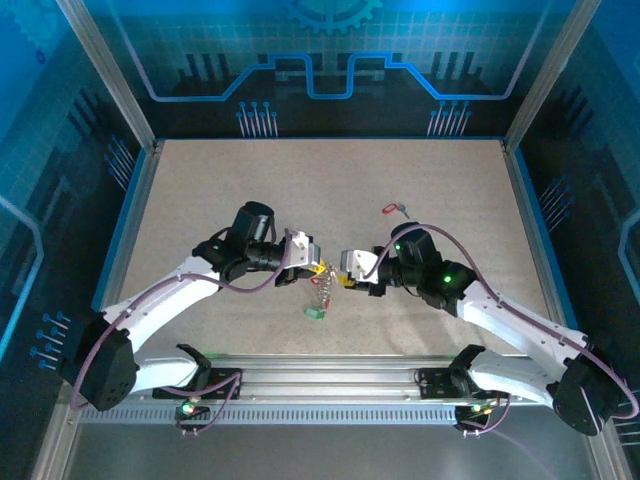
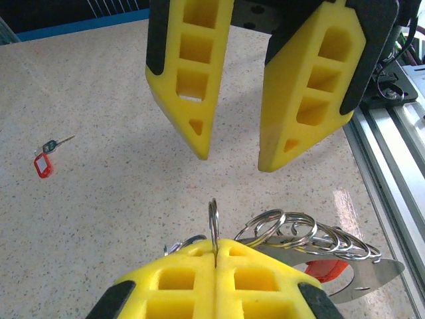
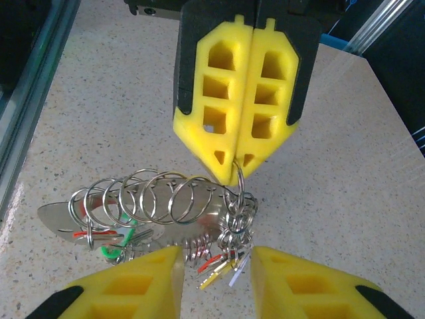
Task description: Put the keys on the keyring
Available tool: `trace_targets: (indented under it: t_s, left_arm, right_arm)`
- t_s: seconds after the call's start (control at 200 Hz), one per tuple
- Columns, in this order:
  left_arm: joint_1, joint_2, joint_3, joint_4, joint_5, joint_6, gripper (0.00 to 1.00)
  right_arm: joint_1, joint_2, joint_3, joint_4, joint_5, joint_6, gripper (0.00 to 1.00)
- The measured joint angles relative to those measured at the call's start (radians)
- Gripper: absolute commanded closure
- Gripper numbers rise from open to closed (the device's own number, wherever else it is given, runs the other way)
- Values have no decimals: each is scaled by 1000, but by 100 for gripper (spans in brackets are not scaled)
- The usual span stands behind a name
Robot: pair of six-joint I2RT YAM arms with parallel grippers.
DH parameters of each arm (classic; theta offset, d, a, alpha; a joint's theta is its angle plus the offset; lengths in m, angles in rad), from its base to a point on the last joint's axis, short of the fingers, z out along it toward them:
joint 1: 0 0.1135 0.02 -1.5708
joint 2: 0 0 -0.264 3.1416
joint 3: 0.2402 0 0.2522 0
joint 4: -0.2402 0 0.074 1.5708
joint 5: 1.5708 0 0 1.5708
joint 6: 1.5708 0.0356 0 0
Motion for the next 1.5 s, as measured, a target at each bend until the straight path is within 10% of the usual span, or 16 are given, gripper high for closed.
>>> trace_targets:
  t_s: [0.71, 0.866, 0.966, 1.501]
  left_arm:
    - [-3, 0, 17, -25, 30, 8, 100]
    - [-2, 0, 17, -29, 29, 8, 100]
    - [-2, 0, 17, -29, 26, 6, 83]
    - [-2, -174, -65, 73, 8, -103, 70]
  right_arm:
    - [43, 104, 64, 40, 13, -16, 81]
    - [49, 114, 64, 47, 13, -10, 100]
    - [50, 113, 60, 57, 12, 4, 100]
    - [29, 42, -133, 411, -71, 257, 100]
